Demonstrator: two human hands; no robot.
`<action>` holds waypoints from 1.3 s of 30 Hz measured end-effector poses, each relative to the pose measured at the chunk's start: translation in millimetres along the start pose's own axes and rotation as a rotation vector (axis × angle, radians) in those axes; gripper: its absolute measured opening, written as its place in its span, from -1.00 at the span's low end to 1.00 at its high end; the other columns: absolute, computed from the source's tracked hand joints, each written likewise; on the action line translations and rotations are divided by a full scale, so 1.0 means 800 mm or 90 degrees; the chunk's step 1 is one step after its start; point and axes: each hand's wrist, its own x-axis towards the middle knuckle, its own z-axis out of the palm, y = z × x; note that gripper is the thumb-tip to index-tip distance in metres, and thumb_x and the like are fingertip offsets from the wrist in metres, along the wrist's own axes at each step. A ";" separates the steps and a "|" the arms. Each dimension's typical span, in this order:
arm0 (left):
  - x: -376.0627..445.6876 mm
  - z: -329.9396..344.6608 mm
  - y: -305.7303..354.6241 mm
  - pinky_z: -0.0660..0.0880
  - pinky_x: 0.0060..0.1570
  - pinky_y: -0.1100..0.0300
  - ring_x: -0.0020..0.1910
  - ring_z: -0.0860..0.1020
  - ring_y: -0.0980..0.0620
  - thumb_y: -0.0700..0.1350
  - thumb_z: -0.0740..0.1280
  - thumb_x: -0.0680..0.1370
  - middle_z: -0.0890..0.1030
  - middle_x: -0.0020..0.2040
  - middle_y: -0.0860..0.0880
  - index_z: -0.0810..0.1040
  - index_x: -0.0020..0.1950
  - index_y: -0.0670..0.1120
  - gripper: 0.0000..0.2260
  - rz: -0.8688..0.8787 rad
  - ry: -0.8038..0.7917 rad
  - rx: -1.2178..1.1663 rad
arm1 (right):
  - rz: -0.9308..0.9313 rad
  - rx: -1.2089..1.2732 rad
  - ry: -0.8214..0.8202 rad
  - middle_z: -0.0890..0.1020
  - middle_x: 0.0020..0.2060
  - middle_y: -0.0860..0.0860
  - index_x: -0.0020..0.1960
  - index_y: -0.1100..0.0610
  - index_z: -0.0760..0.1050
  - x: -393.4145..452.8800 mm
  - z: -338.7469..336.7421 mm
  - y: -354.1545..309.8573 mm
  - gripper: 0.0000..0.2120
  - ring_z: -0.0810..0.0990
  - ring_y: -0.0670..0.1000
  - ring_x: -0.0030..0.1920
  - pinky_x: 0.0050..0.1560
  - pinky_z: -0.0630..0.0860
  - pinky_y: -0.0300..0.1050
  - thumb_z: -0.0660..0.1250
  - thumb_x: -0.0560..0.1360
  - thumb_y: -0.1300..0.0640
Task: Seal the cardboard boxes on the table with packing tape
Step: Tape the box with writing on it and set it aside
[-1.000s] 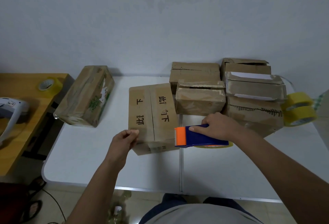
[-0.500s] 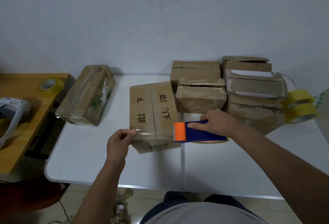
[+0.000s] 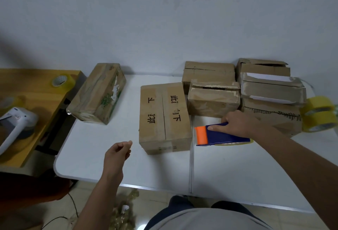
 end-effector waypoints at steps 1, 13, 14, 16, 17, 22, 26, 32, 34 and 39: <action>-0.001 -0.001 -0.002 0.50 0.08 0.14 -0.13 0.52 0.00 -0.14 0.42 0.56 0.56 -0.14 -0.07 0.56 -0.07 -0.22 -0.85 -0.005 -0.001 -0.003 | 0.000 0.002 -0.001 0.57 -0.34 -0.03 -0.21 0.03 0.53 0.001 0.001 0.000 -0.43 0.54 -0.10 -0.29 -0.32 0.36 -0.26 0.12 0.43 -0.47; 0.004 0.002 -0.001 0.50 0.07 0.14 -0.16 0.48 -0.01 -0.15 0.44 0.55 0.54 -0.16 -0.06 0.54 -0.08 -0.18 -0.87 -0.037 0.026 -0.032 | 0.004 -0.004 -0.008 0.61 -0.28 0.00 -0.08 0.10 0.58 0.012 0.002 -0.004 -0.32 0.59 -0.07 -0.25 -0.22 0.45 -0.25 0.08 0.40 -0.49; 0.005 0.001 -0.001 0.50 0.07 0.13 -0.16 0.48 -0.01 -0.15 0.44 0.55 0.53 -0.16 -0.06 0.54 -0.08 -0.18 -0.87 -0.040 0.024 -0.031 | 0.005 -0.006 -0.015 0.61 -0.28 -0.02 -0.06 0.10 0.57 0.013 0.002 -0.005 -0.34 0.59 -0.08 -0.24 -0.19 0.47 -0.23 0.10 0.42 -0.47; 0.007 0.001 -0.001 0.50 0.08 0.13 -0.15 0.47 -0.02 -0.16 0.43 0.55 0.53 -0.16 -0.07 0.54 -0.06 -0.19 -0.88 -0.048 0.020 -0.030 | 0.011 -0.011 -0.026 0.60 -0.29 -0.03 -0.09 0.08 0.55 0.015 0.003 -0.008 -0.39 0.58 -0.09 -0.25 -0.15 0.49 -0.21 0.11 0.44 -0.46; 0.007 0.001 -0.001 0.50 0.08 0.13 -0.14 0.47 -0.03 -0.17 0.43 0.55 0.52 -0.16 -0.08 0.54 -0.05 -0.19 -0.88 -0.052 0.018 -0.028 | 0.015 -0.015 -0.028 0.59 -0.31 -0.03 -0.14 0.07 0.53 0.016 0.004 -0.009 -0.41 0.57 -0.09 -0.27 -0.17 0.48 -0.21 0.11 0.44 -0.46; 0.013 0.003 -0.003 0.50 0.03 0.16 -0.13 0.48 -0.03 -0.17 0.43 0.55 0.53 -0.16 -0.09 0.55 -0.03 -0.20 -0.88 -0.064 0.019 -0.017 | 0.017 -0.020 -0.036 0.56 -0.33 -0.06 -0.15 0.06 0.49 0.017 0.003 -0.011 -0.46 0.54 -0.12 -0.28 -0.14 0.49 -0.21 0.12 0.48 -0.43; 0.018 0.005 -0.007 0.50 0.03 0.14 -0.09 0.50 -0.05 -0.15 0.41 0.57 0.54 -0.13 -0.11 0.56 0.01 -0.23 -0.85 -0.072 0.014 -0.005 | 0.020 -0.030 -0.037 0.54 -0.35 -0.07 -0.15 0.06 0.48 0.020 0.004 -0.011 -0.46 0.53 -0.12 -0.31 -0.16 0.47 -0.23 0.12 0.49 -0.41; 0.021 0.011 -0.014 0.51 0.03 0.14 -0.13 0.49 -0.02 0.02 0.44 0.54 0.50 -0.14 -0.07 0.52 0.00 -0.23 -0.69 -0.045 0.007 0.041 | 0.025 -0.035 -0.035 0.58 -0.31 -0.06 -0.02 0.11 0.58 0.023 0.010 -0.010 -0.39 0.57 -0.11 -0.28 -0.11 0.51 -0.22 0.10 0.50 -0.41; 0.023 0.013 -0.017 0.51 0.05 0.09 -0.10 0.49 -0.02 0.09 0.48 0.50 0.51 -0.11 -0.05 0.50 0.02 -0.21 -0.62 -0.038 -0.014 0.087 | 0.021 -0.043 -0.033 0.59 -0.30 -0.05 -0.03 0.11 0.58 0.025 0.010 -0.011 -0.38 0.58 -0.10 -0.28 -0.08 0.53 -0.19 0.08 0.50 -0.42; 0.030 0.017 -0.023 0.48 0.15 -0.05 -0.04 0.48 -0.03 0.14 0.52 0.43 0.50 -0.05 -0.04 0.46 0.04 -0.11 -0.57 -0.047 -0.015 0.160 | 0.022 -0.050 -0.042 0.63 -0.27 -0.03 -0.07 0.10 0.57 0.030 0.015 -0.011 -0.36 0.60 -0.09 -0.26 -0.08 0.53 -0.20 0.05 0.49 -0.43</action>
